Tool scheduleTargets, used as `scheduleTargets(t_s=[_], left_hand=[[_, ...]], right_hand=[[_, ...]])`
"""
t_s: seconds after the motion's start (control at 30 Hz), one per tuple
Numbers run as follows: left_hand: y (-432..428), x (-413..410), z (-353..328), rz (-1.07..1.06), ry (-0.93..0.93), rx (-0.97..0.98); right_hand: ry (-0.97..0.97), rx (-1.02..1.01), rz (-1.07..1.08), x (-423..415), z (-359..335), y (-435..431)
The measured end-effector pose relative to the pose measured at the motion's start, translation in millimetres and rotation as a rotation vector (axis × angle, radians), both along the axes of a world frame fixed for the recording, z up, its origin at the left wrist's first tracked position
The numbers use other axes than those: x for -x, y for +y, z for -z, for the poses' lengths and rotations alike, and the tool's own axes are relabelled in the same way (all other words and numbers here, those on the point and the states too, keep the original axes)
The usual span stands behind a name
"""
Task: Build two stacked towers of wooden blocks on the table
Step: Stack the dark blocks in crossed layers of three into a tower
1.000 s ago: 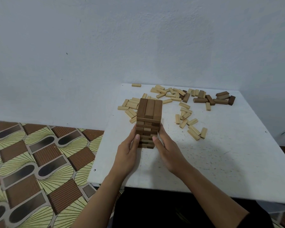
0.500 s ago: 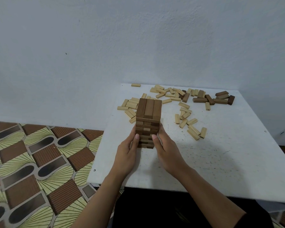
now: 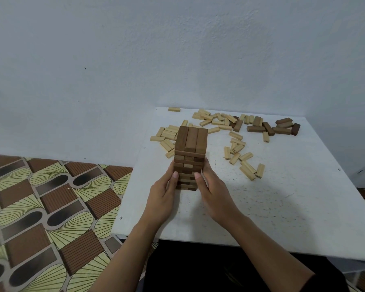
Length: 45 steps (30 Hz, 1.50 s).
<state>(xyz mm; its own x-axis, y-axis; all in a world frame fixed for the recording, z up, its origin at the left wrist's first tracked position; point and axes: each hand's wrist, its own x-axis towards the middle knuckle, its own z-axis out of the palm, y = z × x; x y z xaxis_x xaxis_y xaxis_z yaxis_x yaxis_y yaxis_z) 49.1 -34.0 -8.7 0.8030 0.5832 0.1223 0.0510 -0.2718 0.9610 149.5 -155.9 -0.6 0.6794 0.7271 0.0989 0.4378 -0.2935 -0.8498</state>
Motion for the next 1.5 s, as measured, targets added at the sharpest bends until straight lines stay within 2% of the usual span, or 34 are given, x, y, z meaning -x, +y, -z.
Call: scheduleTargets(t_s=[0.1,0.2,0.37,0.7,1.5], left_hand=[[2,3,-2,0.036,-0.014,0.014],[8,5,-3,0.064,-0.006,0.029],[15,6,-15,0.004,-0.012,0.067],[9,-2,-59,0.027,-0.112,0.033],[-2,-2,-62,0.053,-0.124,0.041]], right_hand=[[0.048,0.0,-0.024,0,-2,-3],[0.197,-0.019,-0.008,-1,-8,-7],[0.318,-0.136,0.079,-4,-17,-12],[0.246,-0.314,0.05,1,-43,-1],[0.205,-0.263,0.024,3,-45,3]])
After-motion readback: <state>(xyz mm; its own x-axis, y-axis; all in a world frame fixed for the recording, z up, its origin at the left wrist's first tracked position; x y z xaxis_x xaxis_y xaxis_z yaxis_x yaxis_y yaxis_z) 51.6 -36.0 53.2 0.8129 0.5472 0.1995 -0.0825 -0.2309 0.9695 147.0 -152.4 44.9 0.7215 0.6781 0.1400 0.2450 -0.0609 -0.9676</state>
